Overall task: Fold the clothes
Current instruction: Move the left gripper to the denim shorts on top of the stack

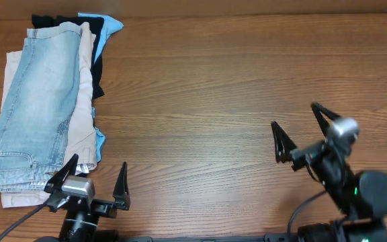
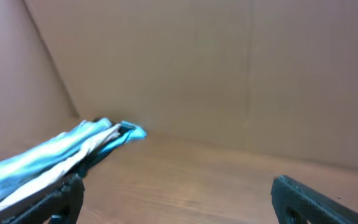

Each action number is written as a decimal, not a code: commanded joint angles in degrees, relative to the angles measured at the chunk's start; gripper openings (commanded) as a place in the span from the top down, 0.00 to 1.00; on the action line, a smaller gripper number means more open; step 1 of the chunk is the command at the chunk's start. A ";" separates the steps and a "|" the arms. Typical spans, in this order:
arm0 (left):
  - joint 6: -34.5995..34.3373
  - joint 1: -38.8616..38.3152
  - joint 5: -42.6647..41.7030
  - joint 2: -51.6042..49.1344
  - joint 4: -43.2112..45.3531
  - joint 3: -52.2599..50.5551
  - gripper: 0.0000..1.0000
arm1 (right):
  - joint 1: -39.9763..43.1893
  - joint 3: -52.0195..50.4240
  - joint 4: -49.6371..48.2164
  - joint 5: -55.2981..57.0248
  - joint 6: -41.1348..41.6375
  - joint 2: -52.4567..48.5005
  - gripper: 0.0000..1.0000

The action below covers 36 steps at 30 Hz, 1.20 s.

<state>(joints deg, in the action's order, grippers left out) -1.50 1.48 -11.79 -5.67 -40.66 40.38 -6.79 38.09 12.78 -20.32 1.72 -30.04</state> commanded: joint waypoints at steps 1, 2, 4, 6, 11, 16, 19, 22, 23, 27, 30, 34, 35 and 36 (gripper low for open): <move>1.66 -0.35 0.37 -5.88 -3.28 6.12 0.00 | -0.24 8.15 3.82 -5.09 -0.04 -7.39 0.00; 2.12 -0.35 0.37 -7.48 -4.48 7.50 0.00 | -0.24 10.10 5.49 -5.60 -0.04 -9.51 0.00; 2.84 -0.35 0.37 -11.45 -7.19 10.60 0.00 | -0.24 14.05 8.81 -6.80 -0.04 -14.03 0.00; 2.84 -0.35 0.37 -15.56 -9.55 13.35 0.00 | -0.24 17.16 11.37 -7.67 -0.07 -17.66 0.00; 3.30 -0.35 0.35 -26.58 -15.12 18.45 0.00 | -0.24 22.43 14.36 -10.82 -0.07 -25.33 0.00; 3.54 -0.35 0.35 -36.04 -18.38 19.37 0.00 | -0.24 22.58 13.62 -12.66 0.00 -29.55 0.00; 4.31 -0.35 0.09 -41.16 -18.47 19.37 0.00 | -0.24 22.58 13.99 -13.86 0.00 -31.47 0.00; 4.31 -0.35 -2.69 -45.66 -17.16 19.37 0.00 | -0.24 22.58 13.92 -16.02 0.00 -32.68 0.00; 4.28 -0.35 -3.45 -46.80 -16.52 19.37 0.00 | -0.24 22.58 13.90 -16.00 -0.02 -32.89 0.00; 4.26 -0.33 -5.62 -51.89 -12.22 19.41 0.00 | -0.22 22.58 13.86 -15.74 -0.07 -33.46 0.00; 4.07 0.63 -5.62 -55.67 -9.49 21.07 0.00 | -0.24 22.58 13.38 -15.15 -0.04 -33.81 0.00; 4.26 5.33 -5.55 -63.76 -10.14 28.30 0.00 | -0.24 22.58 12.79 -13.38 -0.04 -34.71 0.01; 4.35 7.13 -5.60 -66.53 -10.88 30.97 0.00 | -0.24 22.58 12.76 -12.39 -0.04 -35.01 0.01; 5.03 9.51 -5.62 -70.44 -12.20 34.77 0.00 | -0.24 22.58 12.81 -11.65 -0.04 -35.45 0.01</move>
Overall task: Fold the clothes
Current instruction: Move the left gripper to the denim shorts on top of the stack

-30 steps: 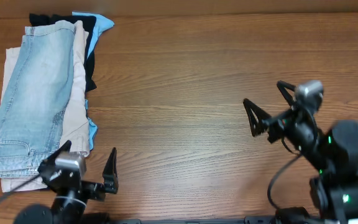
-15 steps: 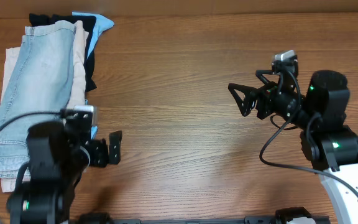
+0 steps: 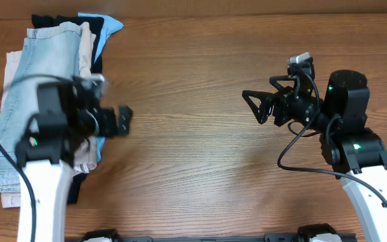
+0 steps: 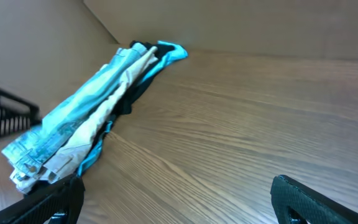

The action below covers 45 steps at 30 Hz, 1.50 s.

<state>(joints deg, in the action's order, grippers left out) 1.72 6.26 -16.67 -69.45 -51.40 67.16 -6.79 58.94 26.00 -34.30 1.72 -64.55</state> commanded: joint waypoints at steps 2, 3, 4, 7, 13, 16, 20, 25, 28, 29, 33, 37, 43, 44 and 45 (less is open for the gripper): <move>3.50 7.41 -0.44 -11.87 -3.32 12.79 0.01 | -0.24 1.73 -0.39 2.51 -0.02 -1.75 0.02; 3.63 8.41 0.59 -14.19 -4.07 14.82 0.02 | -0.24 1.73 -0.39 2.51 -0.02 -2.19 0.02; 3.63 9.44 2.29 -16.79 -4.70 16.87 0.02 | -0.24 1.73 -0.31 2.51 -0.02 -2.67 0.03; 3.67 11.41 7.43 -23.21 -5.84 21.11 0.06 | -0.24 1.73 0.09 2.49 0.00 -4.11 0.06; 6.10 12.11 13.42 -32.37 -6.56 22.27 0.10 | -0.24 1.73 0.81 2.49 0.00 -7.08 0.09; 6.01 12.11 18.25 -36.06 -7.76 22.27 0.18 | -0.24 1.73 1.38 2.51 0.00 -8.79 0.13; 5.99 12.20 23.43 -39.10 -8.41 22.27 0.23 | -0.24 1.66 2.19 2.49 0.00 -10.75 0.15; 6.01 12.20 25.31 -39.80 -8.00 22.25 0.28 | -0.24 1.46 2.47 2.49 0.46 -12.31 0.18; 5.99 12.20 25.68 -39.98 -7.43 22.05 0.39 | -0.24 1.46 2.45 2.49 0.46 -12.41 0.19; 5.97 12.20 25.59 -40.06 -7.06 21.68 0.42 | -0.24 1.46 2.45 2.51 0.46 -12.41 0.19; 5.99 12.13 25.90 -40.06 -6.75 19.26 0.50 | -0.24 1.46 2.45 2.49 0.44 -12.41 0.21; 5.99 12.46 26.51 -40.61 -4.81 16.17 0.49 | -0.24 1.46 2.45 2.51 0.44 -12.41 0.21; 5.97 12.48 26.49 -40.89 -3.78 16.09 0.83 | -0.24 1.46 2.43 2.51 0.42 -12.41 0.21; 5.95 12.46 26.49 -40.89 -3.85 16.50 0.93 | -0.24 1.46 2.43 2.54 0.42 -12.41 0.21; 5.75 12.39 26.47 -40.87 -4.00 16.98 0.96 | -0.24 1.46 2.43 2.54 0.42 -12.41 0.21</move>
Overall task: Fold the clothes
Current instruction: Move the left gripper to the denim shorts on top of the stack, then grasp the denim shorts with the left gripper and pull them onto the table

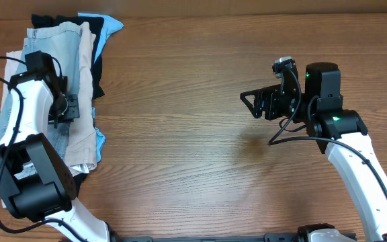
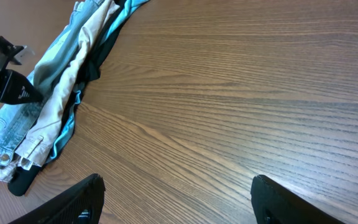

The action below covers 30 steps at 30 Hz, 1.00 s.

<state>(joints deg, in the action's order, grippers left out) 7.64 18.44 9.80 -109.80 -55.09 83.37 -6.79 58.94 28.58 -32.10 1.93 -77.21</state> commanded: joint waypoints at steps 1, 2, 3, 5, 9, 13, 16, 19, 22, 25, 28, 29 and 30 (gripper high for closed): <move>-0.70 0.24 -0.02 -0.52 -0.79 1.64 0.96 | -0.24 1.46 -0.15 0.33 0.20 0.24 0.21; -1.16 0.24 -0.02 -0.52 -1.53 2.69 0.96 | -0.24 1.46 -0.15 0.44 0.20 0.24 0.22; -1.55 0.22 -0.07 -0.52 -2.27 3.76 0.96 | -0.24 1.46 -0.17 0.52 0.17 0.24 0.24; -2.01 0.22 -0.81 -0.39 -5.16 7.15 0.96 | -0.22 1.49 -0.42 0.55 0.17 0.26 0.27; -2.62 -0.57 -3.43 -0.24 -14.14 17.97 0.96 | -0.22 2.49 -0.76 1.64 0.20 0.44 0.32; -2.69 -3.21 -9.46 -0.24 -22.71 29.75 0.96 | -0.22 5.66 1.51 3.10 0.17 1.53 0.32; -2.67 -7.06 -13.40 -0.24 -26.49 35.30 0.96 | -0.22 8.87 4.94 6.34 0.20 2.60 0.32; -2.51 -12.68 -16.15 -0.26 -27.19 36.26 0.96 | -0.22 12.22 9.77 10.05 0.20 3.56 0.31; -2.58 -19.10 -17.90 -1.20 -26.34 35.82 0.96 | -0.15 14.91 14.56 12.96 0.22 3.87 0.32; -3.23 -26.21 -18.43 -3.52 -23.96 35.80 0.96 | 0.96 16.74 18.60 15.19 1.42 3.87 0.31; -4.11 -33.20 -18.45 -7.32 -19.52 35.80 0.96 | 4.02 16.90 20.57 16.00 4.28 3.91 0.33; -4.61 -35.10 -18.43 -8.72 -17.88 35.80 0.96 | 5.38 16.90 21.05 16.00 5.22 3.91 0.33; -5.18 -37.29 -18.45 -10.47 -15.67 35.80 0.96 | 7.65 16.90 21.66 15.98 6.47 3.91 0.33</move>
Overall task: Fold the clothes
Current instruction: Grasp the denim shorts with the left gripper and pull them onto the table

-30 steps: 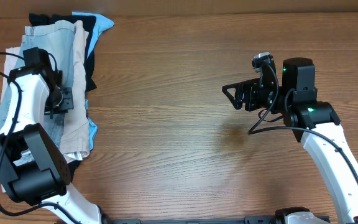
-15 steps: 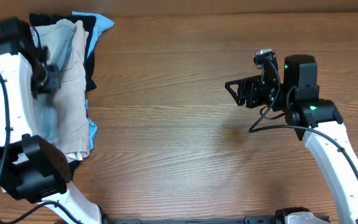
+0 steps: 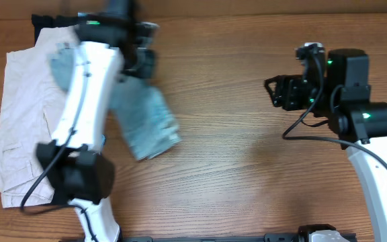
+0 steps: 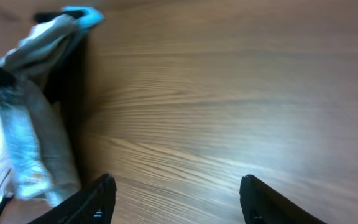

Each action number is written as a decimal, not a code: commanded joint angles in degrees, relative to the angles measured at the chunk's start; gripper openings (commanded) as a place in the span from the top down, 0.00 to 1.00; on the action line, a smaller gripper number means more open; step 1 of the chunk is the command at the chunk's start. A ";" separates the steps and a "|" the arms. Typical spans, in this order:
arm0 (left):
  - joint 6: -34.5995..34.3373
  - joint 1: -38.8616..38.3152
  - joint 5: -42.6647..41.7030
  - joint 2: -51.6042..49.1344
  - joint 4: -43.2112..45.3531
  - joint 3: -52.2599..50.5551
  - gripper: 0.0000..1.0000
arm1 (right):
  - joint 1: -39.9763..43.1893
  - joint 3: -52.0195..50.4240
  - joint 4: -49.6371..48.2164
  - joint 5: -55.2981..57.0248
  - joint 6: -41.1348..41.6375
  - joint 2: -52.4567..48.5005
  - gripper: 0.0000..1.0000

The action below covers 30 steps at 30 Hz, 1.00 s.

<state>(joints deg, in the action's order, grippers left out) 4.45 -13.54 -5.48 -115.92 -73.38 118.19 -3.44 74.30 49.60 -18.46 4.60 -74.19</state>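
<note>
Light-blue denim shorts (image 3: 143,121) hang blurred over the table, right of the pile, under my left gripper (image 3: 138,59), which looks shut on their upper edge. In the right wrist view the denim shorts (image 4: 30,143) show at the left edge. Beige shorts (image 3: 22,128) lie flat and uncovered at the far left. My right gripper (image 3: 279,93) hovers open over the right half of the table, nothing between its fingers (image 4: 98,199).
A black garment (image 3: 44,20) and a bright blue one (image 3: 152,27) stick out at the back of the pile. The left arm stretches from the front edge up across the pile's right side. Bare wooden table (image 3: 247,175) lies between the arms.
The left gripper was down on the denim shorts on top of the pile; now it is further back and right, with the shorts off the pile. The beige shorts are uncovered. The right gripper stays open.
Both arms sat low at the front edge, open, beside an untouched pile. Then both were raised, the left beside the pile, the right over the right half. Then the left gripper was on the denim shorts. Now those shorts hang from it beside the pile.
</note>
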 commanded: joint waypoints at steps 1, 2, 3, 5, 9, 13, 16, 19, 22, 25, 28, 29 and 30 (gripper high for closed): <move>-2.51 -7.02 -3.19 -5.81 4.70 1.01 0.96 | 5.86 1.53 0.98 2.34 4.63 0.92 0.33; -3.30 -8.83 -3.19 -7.61 7.41 0.98 0.96 | 7.56 1.53 1.29 2.29 5.20 0.92 0.33; -3.41 -10.38 -3.41 -9.07 9.94 0.98 0.94 | 9.29 1.53 1.60 2.32 5.84 0.92 0.32; -3.43 -13.57 -3.63 -12.22 16.15 1.01 0.86 | 12.74 1.53 1.99 1.84 6.14 0.90 0.32; -3.34 -18.38 -3.58 -15.30 26.71 1.01 0.52 | 17.62 1.53 2.62 1.68 6.12 0.90 0.28; -3.50 -20.26 -3.43 -15.17 28.98 3.85 0.03 | 18.95 1.53 3.34 1.66 5.86 0.90 0.25; -5.64 -19.08 -3.37 -15.15 22.25 11.52 0.00 | 18.43 1.53 3.82 -0.74 4.02 0.90 0.22; -7.72 -15.41 -3.41 -14.84 11.56 21.68 0.00 | 16.68 1.53 4.09 -4.76 1.53 0.90 0.22; -7.93 -10.01 -3.65 -14.05 1.14 31.91 0.00 | 12.55 1.53 4.13 -5.75 0.79 0.83 0.23; -7.80 -4.00 -2.99 -13.27 -6.82 40.24 0.00 | 5.90 1.51 3.52 -5.57 0.02 0.09 0.24; -7.45 1.51 -3.02 -12.92 -11.32 45.48 0.00 | -3.04 1.53 1.62 -4.59 0.09 -2.16 0.27; -7.45 3.52 -3.45 -12.85 -12.57 46.80 0.00 | -5.90 1.51 0.85 -3.87 0.09 -3.13 0.27; -7.45 5.33 -3.72 -12.85 -13.64 47.60 0.00 | -9.73 1.53 -0.33 -2.82 0.13 -4.72 0.27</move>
<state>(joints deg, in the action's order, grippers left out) -2.07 -11.31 -8.60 -130.80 -85.10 162.32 -5.80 74.35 50.63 -22.37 5.67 -75.77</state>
